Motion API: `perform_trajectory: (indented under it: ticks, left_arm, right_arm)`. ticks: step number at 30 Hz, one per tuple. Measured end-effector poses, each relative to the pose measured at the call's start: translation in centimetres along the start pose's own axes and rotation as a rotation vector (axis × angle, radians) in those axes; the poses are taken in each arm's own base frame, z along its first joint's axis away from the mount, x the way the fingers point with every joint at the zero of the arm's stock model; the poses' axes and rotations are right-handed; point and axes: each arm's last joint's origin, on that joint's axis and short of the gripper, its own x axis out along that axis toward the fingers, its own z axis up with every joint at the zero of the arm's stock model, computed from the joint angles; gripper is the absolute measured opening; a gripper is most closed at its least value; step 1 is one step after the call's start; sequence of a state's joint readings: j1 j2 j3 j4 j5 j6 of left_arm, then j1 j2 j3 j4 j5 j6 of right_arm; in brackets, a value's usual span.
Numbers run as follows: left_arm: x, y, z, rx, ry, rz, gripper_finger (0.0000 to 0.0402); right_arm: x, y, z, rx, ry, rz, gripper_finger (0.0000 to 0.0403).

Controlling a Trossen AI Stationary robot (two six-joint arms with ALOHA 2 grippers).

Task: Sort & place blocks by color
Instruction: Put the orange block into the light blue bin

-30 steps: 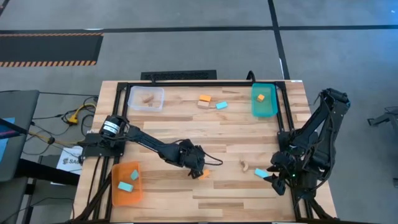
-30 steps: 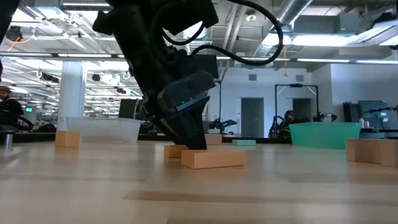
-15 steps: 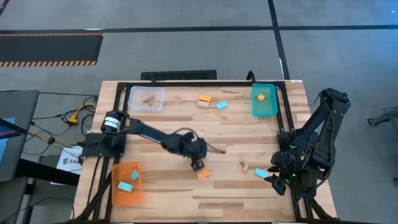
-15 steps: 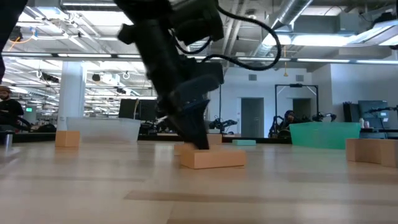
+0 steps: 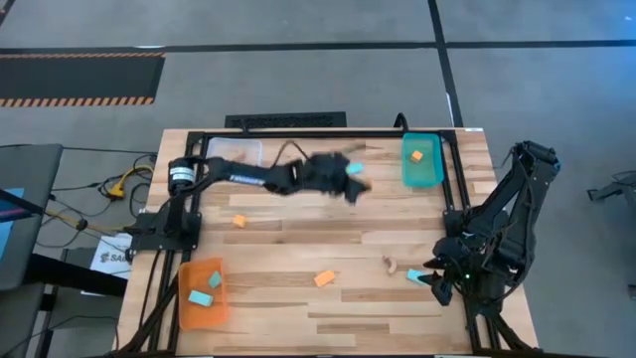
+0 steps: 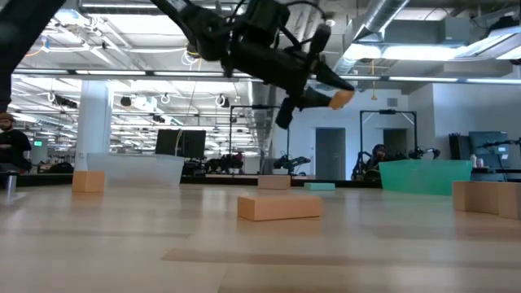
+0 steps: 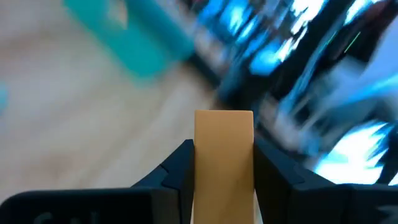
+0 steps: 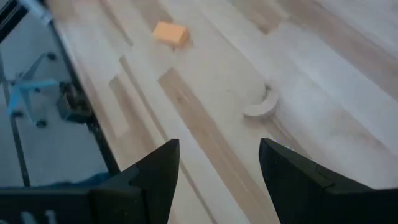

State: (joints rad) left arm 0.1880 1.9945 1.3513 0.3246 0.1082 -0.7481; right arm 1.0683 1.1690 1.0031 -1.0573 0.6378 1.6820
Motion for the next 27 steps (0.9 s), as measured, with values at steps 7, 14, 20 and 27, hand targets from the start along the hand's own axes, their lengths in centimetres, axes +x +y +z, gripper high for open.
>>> perform_trajectory:
  ticks: [7, 14, 20, 27]
  left_arm:
    - [3.8, 4.3, 5.0, -0.051, -0.037, -0.078, 0.0096]
    - [9.5, 6.3, 8.0, 0.057, -0.045, -0.16, 0.0096]
    - [13.4, 6.9, 7.5, 0.104, -0.049, -0.206, 0.0096]
    - [15.1, 5.9, 5.5, 0.257, -0.236, -0.161, 0.0096]
  right_arm:
    - [1.2, -0.6, 1.9, 0.202, -0.075, -0.096, 0.0244]
    - [2.2, -0.9, 3.7, 0.358, -0.124, -0.146, 0.0244]
    - [2.9, -1.2, 5.0, 0.418, -0.158, -0.184, 0.0244]
    - [3.5, -1.6, 6.0, 0.462, -0.185, -0.216, 0.0244]
